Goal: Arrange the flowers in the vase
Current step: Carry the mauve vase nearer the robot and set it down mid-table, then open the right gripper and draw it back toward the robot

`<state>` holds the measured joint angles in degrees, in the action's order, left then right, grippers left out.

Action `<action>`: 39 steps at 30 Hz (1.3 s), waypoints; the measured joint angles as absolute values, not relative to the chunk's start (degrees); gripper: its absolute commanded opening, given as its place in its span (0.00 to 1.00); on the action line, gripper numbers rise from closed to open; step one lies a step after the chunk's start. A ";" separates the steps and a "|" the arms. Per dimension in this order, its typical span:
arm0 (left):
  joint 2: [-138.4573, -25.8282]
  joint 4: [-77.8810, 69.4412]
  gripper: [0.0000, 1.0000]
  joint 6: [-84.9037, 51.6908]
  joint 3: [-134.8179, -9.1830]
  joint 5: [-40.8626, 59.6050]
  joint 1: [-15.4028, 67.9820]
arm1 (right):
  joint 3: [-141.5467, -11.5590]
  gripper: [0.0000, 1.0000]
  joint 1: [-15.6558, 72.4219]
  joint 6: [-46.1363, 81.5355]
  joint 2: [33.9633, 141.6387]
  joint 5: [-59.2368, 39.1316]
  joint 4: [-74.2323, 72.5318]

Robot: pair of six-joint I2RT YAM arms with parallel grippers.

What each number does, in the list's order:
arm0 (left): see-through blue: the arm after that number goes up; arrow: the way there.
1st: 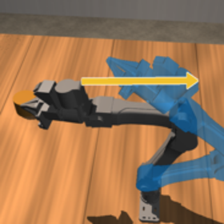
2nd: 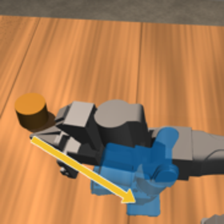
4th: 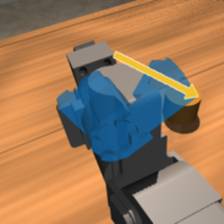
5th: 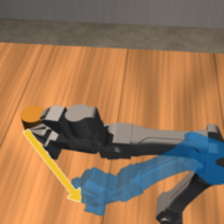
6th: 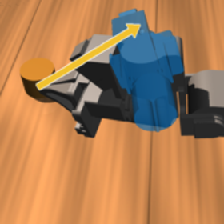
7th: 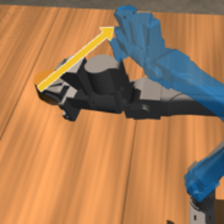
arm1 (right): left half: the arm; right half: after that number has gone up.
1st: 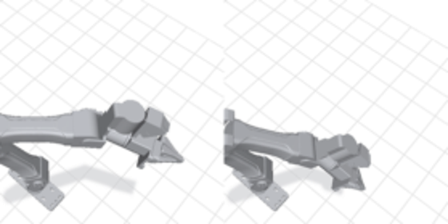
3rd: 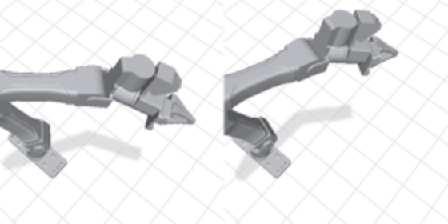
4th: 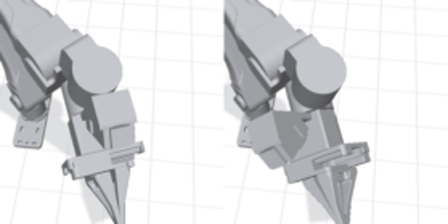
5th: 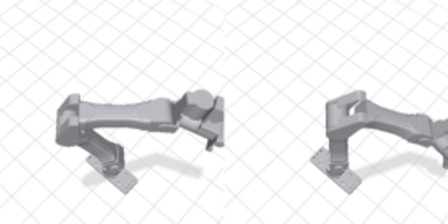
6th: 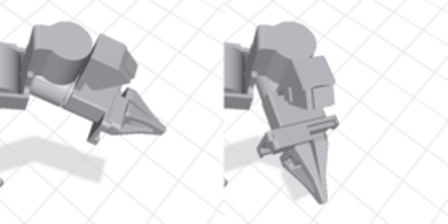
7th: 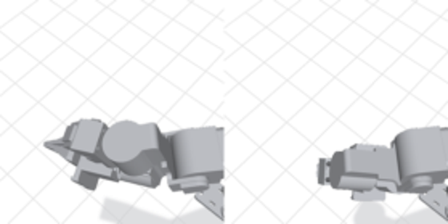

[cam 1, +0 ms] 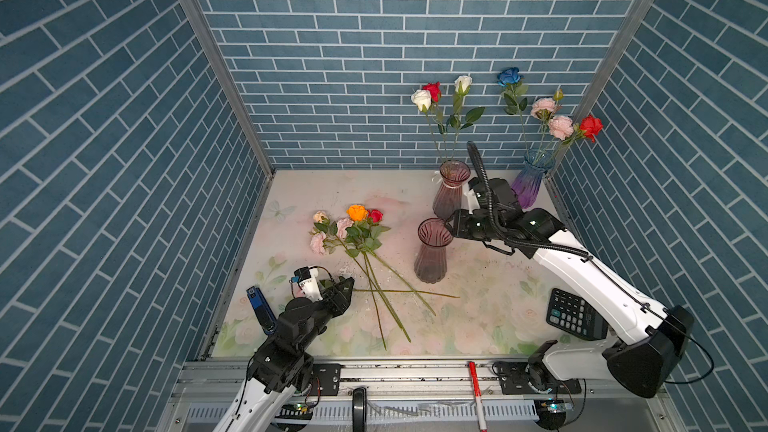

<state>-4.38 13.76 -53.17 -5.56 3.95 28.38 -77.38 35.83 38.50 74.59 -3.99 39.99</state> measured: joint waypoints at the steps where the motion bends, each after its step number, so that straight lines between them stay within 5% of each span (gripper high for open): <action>1: -4.58 13.76 0.51 -53.17 -5.56 3.97 28.38 | -77.28 0.40 34.35 38.50 72.88 -4.05 40.16; 9: -4.99 13.74 0.51 -53.32 -5.56 4.05 28.38 | -71.92 0.40 26.33 38.48 57.95 -4.21 42.89; 19: -9.15 12.88 0.50 -53.34 -5.56 4.84 28.38 | -59.86 0.40 24.69 38.76 51.72 -5.06 43.66; 39: -28.86 2.55 0.44 -53.74 -5.85 14.41 28.38 | -19.00 0.42 24.40 47.92 30.52 -1.63 21.37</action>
<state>-28.86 2.55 -53.74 -5.85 14.41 28.38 -19.00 24.40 47.92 30.52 -1.63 21.37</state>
